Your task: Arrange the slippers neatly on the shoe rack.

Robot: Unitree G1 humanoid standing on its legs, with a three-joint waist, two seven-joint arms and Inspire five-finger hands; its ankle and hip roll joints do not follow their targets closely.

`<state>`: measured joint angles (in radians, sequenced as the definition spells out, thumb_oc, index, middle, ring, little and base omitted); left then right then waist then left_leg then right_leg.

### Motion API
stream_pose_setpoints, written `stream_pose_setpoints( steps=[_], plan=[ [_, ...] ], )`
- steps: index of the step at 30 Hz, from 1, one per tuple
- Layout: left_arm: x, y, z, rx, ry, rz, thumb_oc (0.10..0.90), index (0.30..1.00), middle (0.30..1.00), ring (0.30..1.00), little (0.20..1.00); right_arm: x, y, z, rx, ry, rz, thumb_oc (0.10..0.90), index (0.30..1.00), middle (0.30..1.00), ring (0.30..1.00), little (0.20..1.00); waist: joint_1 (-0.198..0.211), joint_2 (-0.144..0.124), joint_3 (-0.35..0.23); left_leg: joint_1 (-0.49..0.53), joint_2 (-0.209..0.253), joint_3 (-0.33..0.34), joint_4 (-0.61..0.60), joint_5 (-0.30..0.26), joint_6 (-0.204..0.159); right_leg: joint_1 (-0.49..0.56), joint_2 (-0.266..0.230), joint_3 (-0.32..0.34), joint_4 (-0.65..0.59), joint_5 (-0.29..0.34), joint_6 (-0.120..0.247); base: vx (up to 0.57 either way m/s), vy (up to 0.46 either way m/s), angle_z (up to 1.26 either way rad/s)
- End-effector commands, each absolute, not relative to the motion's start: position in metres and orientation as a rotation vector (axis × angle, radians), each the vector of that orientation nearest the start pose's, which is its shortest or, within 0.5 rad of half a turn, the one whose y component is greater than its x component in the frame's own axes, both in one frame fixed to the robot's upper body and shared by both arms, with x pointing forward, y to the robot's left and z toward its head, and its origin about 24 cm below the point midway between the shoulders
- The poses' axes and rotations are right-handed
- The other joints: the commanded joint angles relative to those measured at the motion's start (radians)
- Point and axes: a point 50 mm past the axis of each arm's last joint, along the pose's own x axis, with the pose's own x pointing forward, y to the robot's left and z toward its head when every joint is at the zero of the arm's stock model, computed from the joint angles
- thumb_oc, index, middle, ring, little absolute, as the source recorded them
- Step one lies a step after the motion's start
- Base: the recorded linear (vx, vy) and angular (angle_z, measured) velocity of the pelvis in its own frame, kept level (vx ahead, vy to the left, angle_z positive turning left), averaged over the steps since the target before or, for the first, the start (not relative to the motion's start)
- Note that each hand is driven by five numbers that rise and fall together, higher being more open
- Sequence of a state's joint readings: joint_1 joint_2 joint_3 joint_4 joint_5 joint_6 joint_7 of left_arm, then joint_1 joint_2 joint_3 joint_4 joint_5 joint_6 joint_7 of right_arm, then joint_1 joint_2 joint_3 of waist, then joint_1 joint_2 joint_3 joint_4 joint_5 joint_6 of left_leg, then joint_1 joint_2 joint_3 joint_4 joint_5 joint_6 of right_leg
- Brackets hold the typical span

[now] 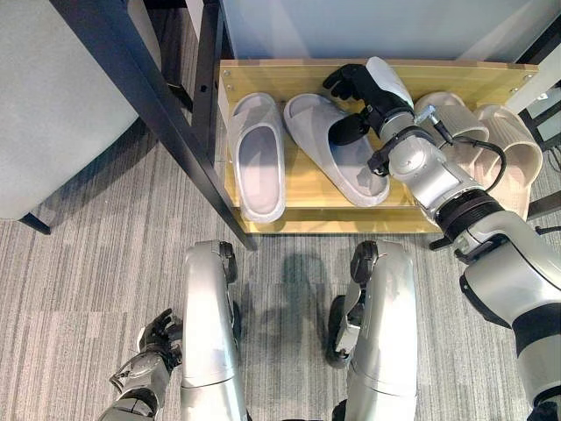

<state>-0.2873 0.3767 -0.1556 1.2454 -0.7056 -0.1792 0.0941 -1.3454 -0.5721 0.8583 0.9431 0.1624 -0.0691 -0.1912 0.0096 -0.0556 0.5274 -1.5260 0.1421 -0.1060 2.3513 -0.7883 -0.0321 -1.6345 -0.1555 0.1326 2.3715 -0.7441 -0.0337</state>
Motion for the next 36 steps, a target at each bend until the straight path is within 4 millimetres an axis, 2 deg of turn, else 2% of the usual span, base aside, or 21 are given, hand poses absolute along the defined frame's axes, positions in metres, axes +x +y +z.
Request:
stream_pose_setpoints(
  steps=[1, 9, 13, 19, 23, 30, 36],
  plan=[
    [0.197, 0.297, -0.097, -0.043, 0.735, 0.497, 0.8, 0.9, 0.9, 0.9, 0.9, 0.394, -0.109, 0.372, -0.927, -0.732, -0.019, 0.8, 0.9, 0.9, 0.9, 0.9, 0.058, -0.011, -0.068, -0.044, -0.009, -0.156, -0.025, -0.029, 0.103, 0.066, 0.022, 0.156, 0.037, -0.04, -0.092, -0.01, 0.039, -0.02],
    [0.199, 0.295, -0.098, -0.049, 0.748, 0.487, 0.8, 0.9, 0.9, 0.9, 0.9, 0.389, -0.115, 0.382, -0.955, -0.764, -0.047, 0.8, 0.9, 0.9, 0.9, 0.9, 0.045, -0.009, -0.049, -0.044, -0.005, -0.153, -0.02, -0.028, 0.105, 0.065, 0.025, 0.156, 0.039, -0.04, -0.094, 0.0, 0.008, -0.02],
    [0.199, 0.294, -0.098, -0.054, 0.752, 0.485, 0.8, 0.9, 0.9, 0.9, 0.9, 0.382, -0.115, 0.393, -0.989, -0.811, -0.062, 0.8, 0.9, 0.9, 0.9, 0.9, 0.039, -0.009, -0.046, -0.044, -0.005, -0.152, -0.023, -0.025, 0.106, 0.065, 0.026, 0.157, 0.037, -0.04, -0.094, 0.0, 0.005, -0.01],
    [0.201, 0.29, -0.099, -0.063, 0.755, 0.47, 0.8, 0.9, 0.9, 0.9, 0.9, 0.364, -0.112, 0.407, -0.965, -0.895, -0.002, 0.8, 0.9, 0.9, 0.9, 0.9, 0.031, -0.014, -0.052, -0.044, -0.003, -0.152, -0.028, -0.023, 0.102, 0.065, 0.027, 0.155, 0.037, -0.041, -0.094, 0.0, 0.0, 0.0],
    [0.2, 0.285, -0.102, -0.067, 0.767, 0.451, 0.8, 0.9, 0.9, 0.9, 0.9, 0.345, -0.113, 0.415, -0.988, -0.982, 0.03, 0.8, 0.9, 0.9, 0.9, 0.9, 0.026, -0.014, -0.057, -0.044, -0.003, -0.154, -0.036, -0.021, 0.101, 0.065, 0.029, 0.156, 0.034, -0.039, -0.094, 0.0, 0.0, 0.0],
    [0.204, 0.28, -0.102, -0.082, 0.763, 0.447, 0.8, 0.9, 0.9, 0.9, 0.9, 0.328, -0.121, 0.415, -1.01, -1.038, 0.042, 0.8, 0.9, 0.9, 0.9, 0.9, 0.015, -0.017, -0.053, -0.044, -0.001, -0.156, -0.035, -0.017, 0.1, 0.065, 0.029, 0.155, 0.037, -0.04, -0.095, 0.0, 0.0, 0.0],
    [0.213, 0.275, -0.099, -0.074, 0.752, 0.423, 0.8, 0.9, 0.9, 0.9, 0.9, 0.322, -0.123, 0.398, -0.981, -1.027, 0.111, 0.8, 0.9, 0.9, 0.9, 0.9, 0.008, -0.021, -0.031, -0.044, -0.004, -0.152, -0.036, -0.013, 0.1, 0.065, 0.032, 0.156, 0.038, -0.04, -0.095, 0.0, 0.0, 0.0]
  ],
)
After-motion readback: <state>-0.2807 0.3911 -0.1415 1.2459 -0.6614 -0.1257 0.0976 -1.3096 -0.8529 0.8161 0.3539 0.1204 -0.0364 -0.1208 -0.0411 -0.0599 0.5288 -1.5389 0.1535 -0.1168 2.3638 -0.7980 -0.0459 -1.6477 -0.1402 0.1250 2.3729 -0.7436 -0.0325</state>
